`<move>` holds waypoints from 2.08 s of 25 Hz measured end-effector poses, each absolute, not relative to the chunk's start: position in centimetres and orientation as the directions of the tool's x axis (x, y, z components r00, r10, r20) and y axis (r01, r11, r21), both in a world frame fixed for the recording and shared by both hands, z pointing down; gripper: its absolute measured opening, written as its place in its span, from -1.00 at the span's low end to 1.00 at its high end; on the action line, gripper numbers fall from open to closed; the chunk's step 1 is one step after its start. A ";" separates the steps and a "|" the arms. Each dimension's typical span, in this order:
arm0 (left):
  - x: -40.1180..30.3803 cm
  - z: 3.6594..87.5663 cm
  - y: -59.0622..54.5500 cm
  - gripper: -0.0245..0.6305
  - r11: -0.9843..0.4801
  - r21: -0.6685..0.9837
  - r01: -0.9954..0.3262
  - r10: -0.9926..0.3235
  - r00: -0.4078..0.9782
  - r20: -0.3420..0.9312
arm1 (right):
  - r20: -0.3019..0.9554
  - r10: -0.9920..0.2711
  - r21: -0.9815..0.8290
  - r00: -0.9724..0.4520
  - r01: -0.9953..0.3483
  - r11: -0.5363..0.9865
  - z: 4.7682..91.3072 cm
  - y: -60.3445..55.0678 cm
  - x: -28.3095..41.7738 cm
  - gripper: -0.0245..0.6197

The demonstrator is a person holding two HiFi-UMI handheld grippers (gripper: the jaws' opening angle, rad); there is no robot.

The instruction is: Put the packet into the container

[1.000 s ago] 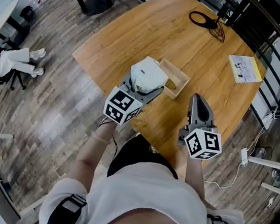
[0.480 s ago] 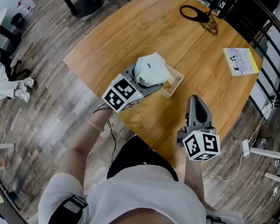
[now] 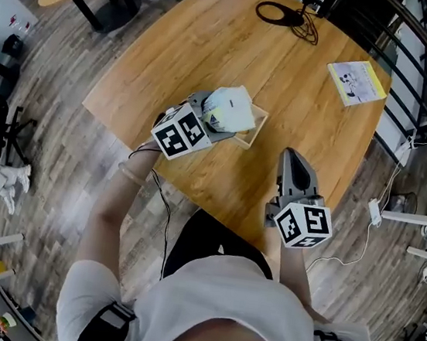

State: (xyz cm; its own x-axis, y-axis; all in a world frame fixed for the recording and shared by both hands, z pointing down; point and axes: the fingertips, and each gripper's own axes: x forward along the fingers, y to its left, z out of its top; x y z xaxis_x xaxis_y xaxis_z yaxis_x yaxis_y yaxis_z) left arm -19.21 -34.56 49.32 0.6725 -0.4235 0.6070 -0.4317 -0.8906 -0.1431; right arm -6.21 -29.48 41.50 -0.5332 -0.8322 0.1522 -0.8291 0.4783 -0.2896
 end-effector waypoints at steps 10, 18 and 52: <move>-17.5 52.4 -34.9 0.10 -0.965 -0.137 -0.226 -0.253 0.646 0.720 | 0.180 -0.842 -0.291 -0.509 -0.845 0.448 42.3 -29.3 -5.7 -0.89; -17.7 54.5 -36.2 0.10 -0.984 -0.169 -0.061 -0.174 0.558 0.812 | 0.197 -0.850 -0.295 -0.489 -0.856 0.424 42.9 -29.4 -5.8 -0.89; -18.8 61.1 -37.4 0.10 -0.954 -0.085 0.287 -0.036 0.172 0.985 | 0.219 -0.889 -0.313 -0.403 -0.892 0.327 43.9 -29.7 -2.4 -0.89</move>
